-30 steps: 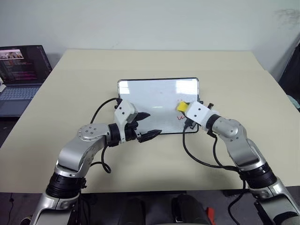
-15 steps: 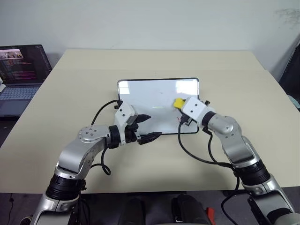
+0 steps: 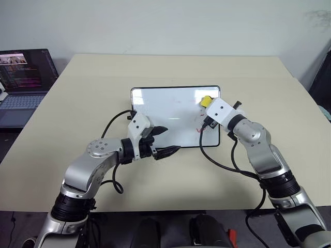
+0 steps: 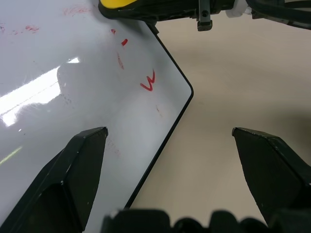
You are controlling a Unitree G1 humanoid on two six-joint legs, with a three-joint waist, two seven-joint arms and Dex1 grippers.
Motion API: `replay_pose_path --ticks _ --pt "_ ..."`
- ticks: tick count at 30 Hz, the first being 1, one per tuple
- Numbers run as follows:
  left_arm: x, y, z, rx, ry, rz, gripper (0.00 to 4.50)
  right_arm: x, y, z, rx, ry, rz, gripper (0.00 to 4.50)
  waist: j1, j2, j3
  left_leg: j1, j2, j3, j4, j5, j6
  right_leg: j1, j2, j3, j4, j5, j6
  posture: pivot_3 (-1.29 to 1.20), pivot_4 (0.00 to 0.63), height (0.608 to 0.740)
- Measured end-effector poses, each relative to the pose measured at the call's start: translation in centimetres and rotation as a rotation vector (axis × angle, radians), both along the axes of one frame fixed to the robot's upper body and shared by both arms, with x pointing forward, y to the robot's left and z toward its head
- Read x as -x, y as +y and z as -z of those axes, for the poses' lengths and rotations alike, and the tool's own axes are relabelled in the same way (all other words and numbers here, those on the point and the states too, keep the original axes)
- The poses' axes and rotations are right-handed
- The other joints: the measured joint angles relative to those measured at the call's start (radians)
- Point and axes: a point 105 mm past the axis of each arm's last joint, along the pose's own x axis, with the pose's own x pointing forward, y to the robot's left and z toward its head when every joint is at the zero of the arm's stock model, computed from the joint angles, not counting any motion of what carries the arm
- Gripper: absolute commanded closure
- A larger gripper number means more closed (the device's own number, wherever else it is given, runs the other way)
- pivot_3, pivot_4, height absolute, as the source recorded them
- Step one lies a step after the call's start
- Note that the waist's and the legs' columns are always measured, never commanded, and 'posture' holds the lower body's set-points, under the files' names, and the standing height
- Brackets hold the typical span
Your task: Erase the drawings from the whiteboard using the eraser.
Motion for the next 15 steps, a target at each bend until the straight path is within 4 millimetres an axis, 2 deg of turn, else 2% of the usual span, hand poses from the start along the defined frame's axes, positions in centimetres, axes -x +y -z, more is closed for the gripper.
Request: replay_pose_path --ticks 7,15 --pt "0.0 0.0 0.2 -0.001 0.015 -0.001 0.0 1.7 1.3 2.4 0.059 0.124 -0.099 3.3 -0.002 0.0 0.0 0.001 0.0 0.0 0.0 0.0 0.0 0.0 0.0 0.0 0.0 -0.001 0.001 0.0 0.15 0.74" --pt "0.1 0.0 0.2 0.0 0.017 0.0 0.0 1.7 1.4 2.6 0.077 0.127 -0.095 3.3 -0.002 -0.001 0.0 0.002 0.0 0.0 0.001 0.0 0.0 0.001 0.0 0.0 0.001 -0.002 0.003 0.0 0.15 0.74"
